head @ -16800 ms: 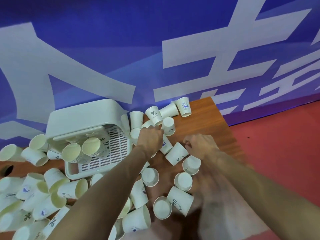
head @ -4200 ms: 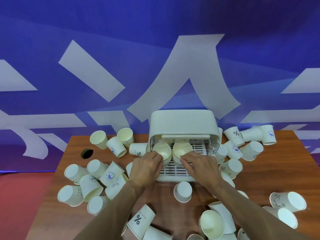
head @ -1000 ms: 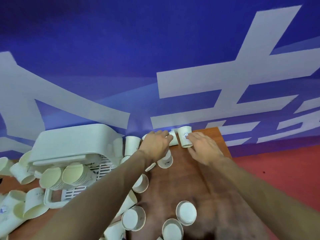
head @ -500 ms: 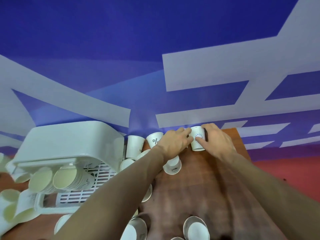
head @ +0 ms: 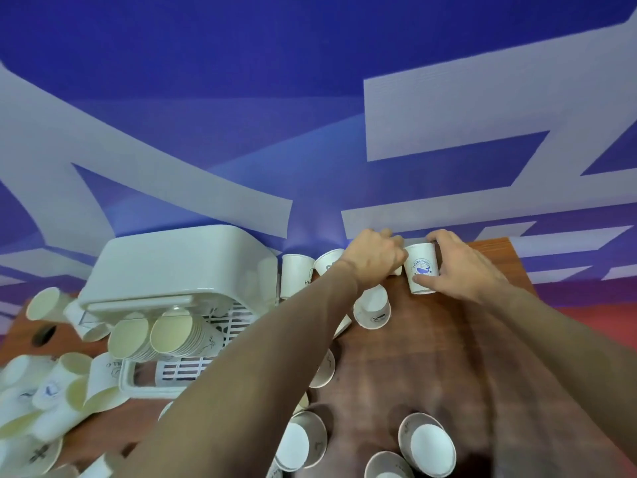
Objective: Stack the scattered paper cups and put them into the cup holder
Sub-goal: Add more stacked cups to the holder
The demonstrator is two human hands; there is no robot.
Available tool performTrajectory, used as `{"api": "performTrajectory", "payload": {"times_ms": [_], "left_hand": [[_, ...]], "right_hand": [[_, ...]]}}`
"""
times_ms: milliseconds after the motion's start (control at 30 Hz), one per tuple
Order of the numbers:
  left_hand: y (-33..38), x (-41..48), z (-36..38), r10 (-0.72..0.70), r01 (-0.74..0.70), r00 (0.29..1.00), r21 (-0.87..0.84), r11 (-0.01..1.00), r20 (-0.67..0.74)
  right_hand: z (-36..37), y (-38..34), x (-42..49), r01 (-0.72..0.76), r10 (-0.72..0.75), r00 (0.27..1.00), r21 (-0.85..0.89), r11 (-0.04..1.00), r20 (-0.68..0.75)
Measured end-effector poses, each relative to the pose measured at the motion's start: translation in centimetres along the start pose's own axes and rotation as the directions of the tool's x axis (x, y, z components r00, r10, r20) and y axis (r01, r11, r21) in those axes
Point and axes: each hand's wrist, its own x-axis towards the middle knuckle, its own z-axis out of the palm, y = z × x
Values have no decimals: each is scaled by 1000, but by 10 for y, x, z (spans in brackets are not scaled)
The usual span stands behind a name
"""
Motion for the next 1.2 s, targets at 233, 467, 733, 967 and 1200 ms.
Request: {"api": "performTrajectory", "payload": {"times_ms": [233, 467, 733, 967, 1200], "left_hand": [[-3, -10, -6, 9, -9, 1000, 15, 1000, -16], [-5, -38, -23, -53, 57, 996, 56, 997, -67], [-7, -81, -54, -153, 149, 978, -41, 988, -139], [-3, -142, -86, -176, 162, 977, -118, 980, -121], [9, -203, -112, -241, 214, 962, -196, 957, -128]], "right_hand": [[-11, -7, -9, 79, -92, 992, -142, 987, -90], [-27, -21, -33, 58, -81, 987, -170, 984, -135], [-56, -41, -77, 60, -104, 980, -242, 968, -170], [-89, -80, -119, 62, -100, 989, -309, 949, -109], [-105, -126, -159, 60, -101, 989, -327, 943, -108]]}}
